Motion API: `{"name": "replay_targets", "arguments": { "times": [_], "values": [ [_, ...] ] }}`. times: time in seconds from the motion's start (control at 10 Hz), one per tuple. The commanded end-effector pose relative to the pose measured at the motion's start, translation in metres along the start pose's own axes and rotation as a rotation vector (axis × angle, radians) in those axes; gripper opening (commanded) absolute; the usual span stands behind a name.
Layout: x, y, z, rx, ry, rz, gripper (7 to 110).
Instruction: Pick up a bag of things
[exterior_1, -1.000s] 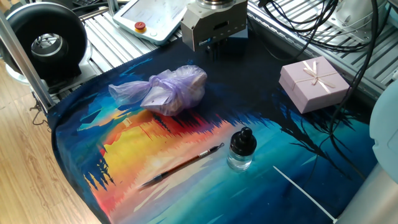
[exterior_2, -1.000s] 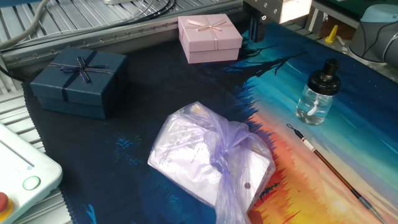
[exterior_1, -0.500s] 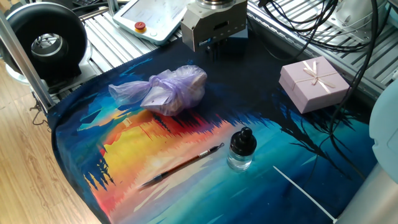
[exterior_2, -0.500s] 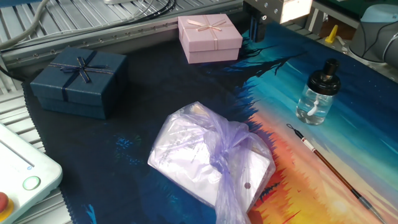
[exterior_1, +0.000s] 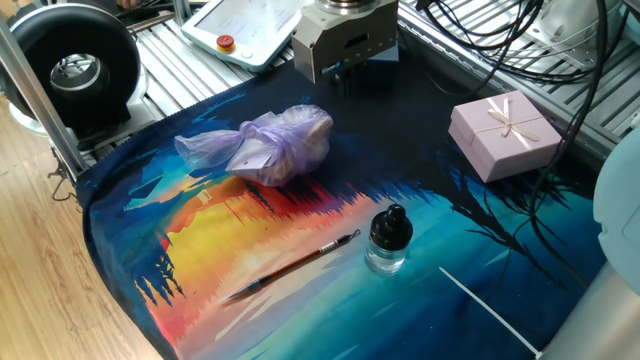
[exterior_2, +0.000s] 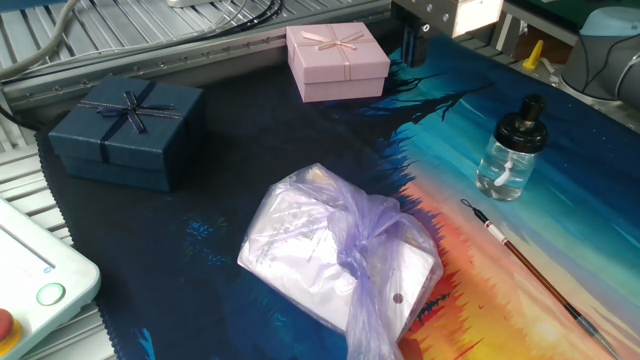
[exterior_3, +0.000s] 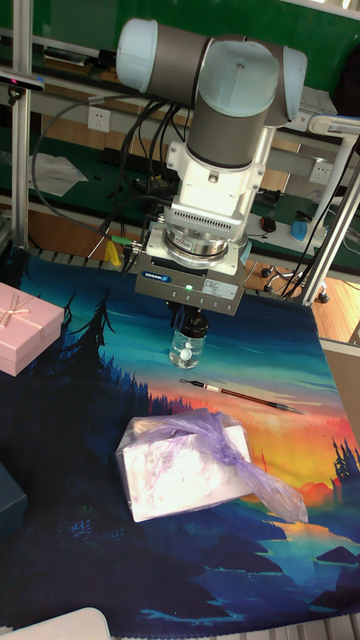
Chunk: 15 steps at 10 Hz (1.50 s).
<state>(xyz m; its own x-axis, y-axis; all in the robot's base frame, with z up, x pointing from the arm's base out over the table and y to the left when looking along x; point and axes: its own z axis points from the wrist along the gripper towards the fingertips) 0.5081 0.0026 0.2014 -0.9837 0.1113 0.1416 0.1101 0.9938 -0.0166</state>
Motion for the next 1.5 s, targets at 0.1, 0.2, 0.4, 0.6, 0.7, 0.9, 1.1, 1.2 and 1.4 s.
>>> {"name": "replay_targets", "arguments": {
  "times": [0.1,0.2,0.4,0.6,0.7,0.9,1.1,1.2,1.4],
  "values": [
    [-0.0020,0.0003,-0.0012,-0.003,-0.008,0.013,7],
    [-0.0035,0.0005,-0.0012,-0.003,-0.014,0.005,7],
    [-0.0032,0.0024,-0.0012,-0.011,-0.014,-0.002,7],
    [-0.0047,0.0033,-0.0013,-0.015,-0.019,-0.004,7],
    [-0.0047,0.0033,-0.0013,-0.015,-0.019,-0.002,7],
    [-0.0062,0.0035,-0.0013,-0.015,-0.025,-0.002,7],
    [-0.0068,0.0047,-0.0014,-0.020,-0.028,-0.003,7],
    [-0.0069,0.0043,-0.0014,-0.019,-0.028,-0.003,7],
    [-0.0068,0.0047,-0.0014,-0.020,-0.028,-0.003,7]
  ]
}}
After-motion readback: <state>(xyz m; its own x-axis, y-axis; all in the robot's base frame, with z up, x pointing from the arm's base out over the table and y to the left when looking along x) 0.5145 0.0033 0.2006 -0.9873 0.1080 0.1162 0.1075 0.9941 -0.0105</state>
